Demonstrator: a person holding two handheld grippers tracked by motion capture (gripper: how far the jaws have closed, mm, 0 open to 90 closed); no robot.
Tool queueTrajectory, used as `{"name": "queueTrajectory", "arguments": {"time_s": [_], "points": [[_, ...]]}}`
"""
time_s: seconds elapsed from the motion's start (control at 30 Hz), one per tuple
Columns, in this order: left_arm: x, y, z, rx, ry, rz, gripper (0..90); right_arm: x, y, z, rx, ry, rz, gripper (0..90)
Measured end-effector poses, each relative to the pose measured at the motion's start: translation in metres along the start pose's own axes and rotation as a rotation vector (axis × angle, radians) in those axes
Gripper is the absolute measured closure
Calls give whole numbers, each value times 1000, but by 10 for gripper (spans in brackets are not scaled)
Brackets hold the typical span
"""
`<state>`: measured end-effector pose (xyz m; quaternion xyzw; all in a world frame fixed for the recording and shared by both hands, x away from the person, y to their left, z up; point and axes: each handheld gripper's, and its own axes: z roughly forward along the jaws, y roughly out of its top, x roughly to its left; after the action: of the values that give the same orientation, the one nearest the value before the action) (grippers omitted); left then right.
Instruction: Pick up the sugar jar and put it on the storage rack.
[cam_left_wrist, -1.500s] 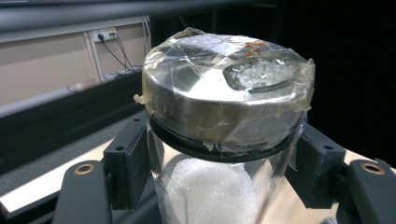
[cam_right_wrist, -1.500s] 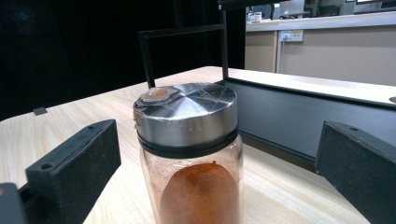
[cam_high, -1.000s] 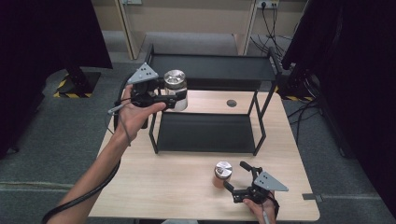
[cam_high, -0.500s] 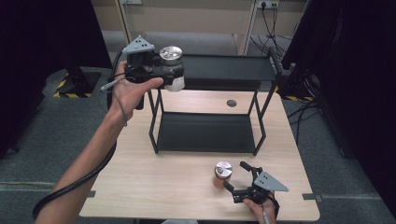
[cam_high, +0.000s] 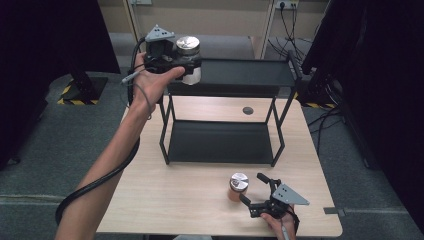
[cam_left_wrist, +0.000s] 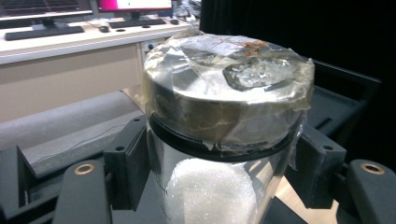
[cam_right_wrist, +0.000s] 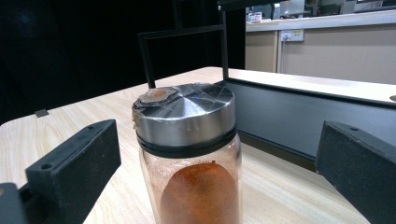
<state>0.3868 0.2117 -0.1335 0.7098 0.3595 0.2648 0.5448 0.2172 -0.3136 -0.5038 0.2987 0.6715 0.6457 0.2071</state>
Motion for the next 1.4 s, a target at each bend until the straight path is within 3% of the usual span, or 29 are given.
{"name": "queueTrajectory", "arguments": {"time_s": [0.37,0.4,0.47,0.57,0.6,0.83,1.17,1.27,1.4], "points": [[-7,4,25,11,127,5,310,0,0,-1,-2,3,-1,4],[-5,4,28,6,131,32,309,0,0,-1,-2,3,-1,4],[-7,3,30,9,147,-4,309,-1,0,-1,-3,3,-1,4],[-5,2,35,7,149,8,310,-1,0,-1,-3,2,1,4],[-8,2,36,20,161,-8,309,-1,0,-1,-3,4,-1,4],[-5,-5,40,23,161,-18,309,-1,0,-1,-1,6,-1,4],[-6,-16,39,-16,170,-15,301,0,0,0,0,7,-1,4],[-8,-18,37,-35,190,-37,147,0,0,0,-2,7,3,4],[-12,-20,34,-51,204,-58,48,-1,-1,0,0,9,5,4]]}}
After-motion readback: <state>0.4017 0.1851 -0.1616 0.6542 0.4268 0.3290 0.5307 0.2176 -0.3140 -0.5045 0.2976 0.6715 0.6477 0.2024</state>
